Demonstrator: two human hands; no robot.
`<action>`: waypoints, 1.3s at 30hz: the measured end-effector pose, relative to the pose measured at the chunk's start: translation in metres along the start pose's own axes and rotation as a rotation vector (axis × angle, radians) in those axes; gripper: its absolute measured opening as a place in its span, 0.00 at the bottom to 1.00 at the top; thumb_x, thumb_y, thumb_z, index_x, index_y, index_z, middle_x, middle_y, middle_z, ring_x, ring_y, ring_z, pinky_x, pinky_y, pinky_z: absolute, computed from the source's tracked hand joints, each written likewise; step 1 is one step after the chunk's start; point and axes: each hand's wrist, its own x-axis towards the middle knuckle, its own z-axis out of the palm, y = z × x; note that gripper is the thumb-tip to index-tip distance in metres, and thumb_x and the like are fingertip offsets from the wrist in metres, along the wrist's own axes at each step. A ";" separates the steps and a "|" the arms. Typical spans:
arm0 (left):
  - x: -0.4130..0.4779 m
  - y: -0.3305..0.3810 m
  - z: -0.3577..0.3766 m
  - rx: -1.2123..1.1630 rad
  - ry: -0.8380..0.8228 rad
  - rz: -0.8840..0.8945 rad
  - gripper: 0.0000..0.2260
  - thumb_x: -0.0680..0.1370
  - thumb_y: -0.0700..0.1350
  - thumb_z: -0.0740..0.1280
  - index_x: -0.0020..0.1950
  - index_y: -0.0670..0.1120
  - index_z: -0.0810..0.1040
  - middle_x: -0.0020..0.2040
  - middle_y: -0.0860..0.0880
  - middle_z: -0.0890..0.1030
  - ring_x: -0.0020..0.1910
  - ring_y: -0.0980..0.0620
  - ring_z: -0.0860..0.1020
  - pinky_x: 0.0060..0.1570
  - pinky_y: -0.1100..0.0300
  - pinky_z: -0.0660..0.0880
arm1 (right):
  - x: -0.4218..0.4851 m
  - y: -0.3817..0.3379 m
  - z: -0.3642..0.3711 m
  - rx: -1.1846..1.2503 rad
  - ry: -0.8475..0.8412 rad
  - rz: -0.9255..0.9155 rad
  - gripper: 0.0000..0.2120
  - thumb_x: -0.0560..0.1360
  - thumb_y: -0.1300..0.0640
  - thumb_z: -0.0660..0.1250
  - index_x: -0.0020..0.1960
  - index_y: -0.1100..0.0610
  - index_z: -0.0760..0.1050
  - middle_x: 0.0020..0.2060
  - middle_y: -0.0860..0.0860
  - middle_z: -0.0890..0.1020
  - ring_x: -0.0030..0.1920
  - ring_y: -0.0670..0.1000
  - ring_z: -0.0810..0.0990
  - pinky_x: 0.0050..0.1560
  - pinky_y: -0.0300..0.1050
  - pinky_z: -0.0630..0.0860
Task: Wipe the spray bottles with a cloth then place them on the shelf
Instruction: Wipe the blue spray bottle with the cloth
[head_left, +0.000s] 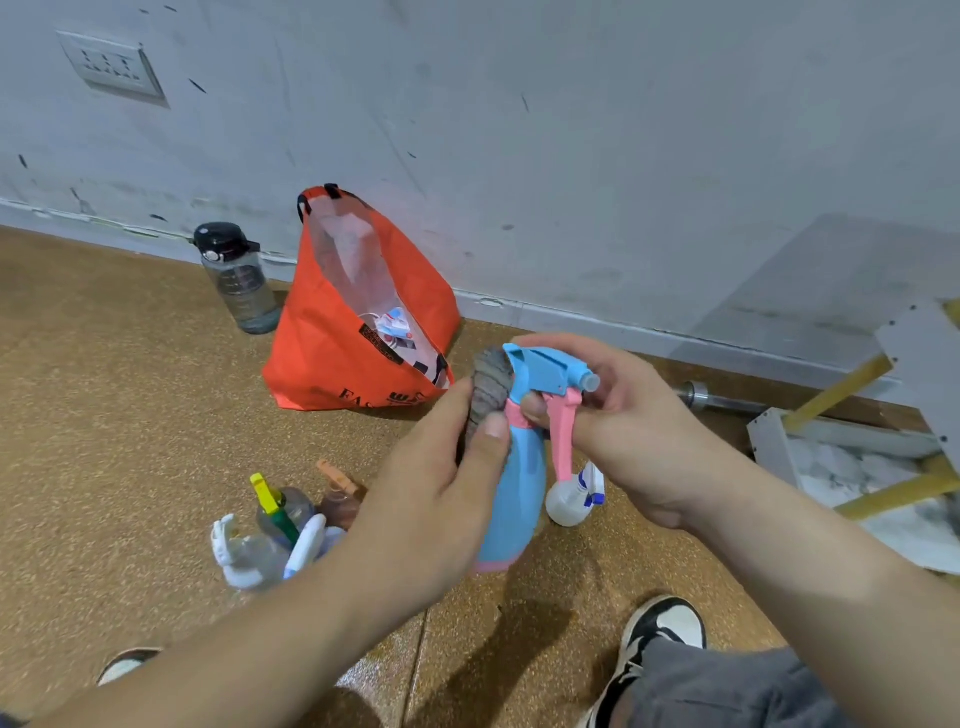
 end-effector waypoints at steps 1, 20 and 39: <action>0.000 0.000 0.000 0.065 -0.028 0.070 0.14 0.85 0.52 0.59 0.68 0.54 0.76 0.59 0.55 0.83 0.61 0.55 0.80 0.62 0.49 0.76 | 0.000 -0.001 0.001 0.019 0.020 -0.002 0.19 0.76 0.73 0.71 0.64 0.59 0.80 0.49 0.51 0.87 0.49 0.48 0.85 0.52 0.39 0.81; 0.016 -0.005 -0.020 0.884 0.214 0.174 0.17 0.77 0.59 0.65 0.58 0.48 0.75 0.47 0.50 0.77 0.48 0.43 0.77 0.42 0.47 0.74 | -0.008 -0.003 0.016 -0.067 0.054 0.088 0.05 0.79 0.60 0.72 0.54 0.58 0.83 0.49 0.68 0.84 0.38 0.53 0.79 0.37 0.47 0.75; 0.022 -0.001 -0.030 -0.281 -0.006 -0.719 0.13 0.83 0.52 0.67 0.55 0.46 0.87 0.51 0.47 0.89 0.53 0.44 0.87 0.64 0.46 0.78 | 0.000 0.000 -0.002 0.004 0.139 -0.014 0.05 0.83 0.65 0.64 0.55 0.58 0.77 0.39 0.60 0.75 0.28 0.46 0.65 0.29 0.36 0.63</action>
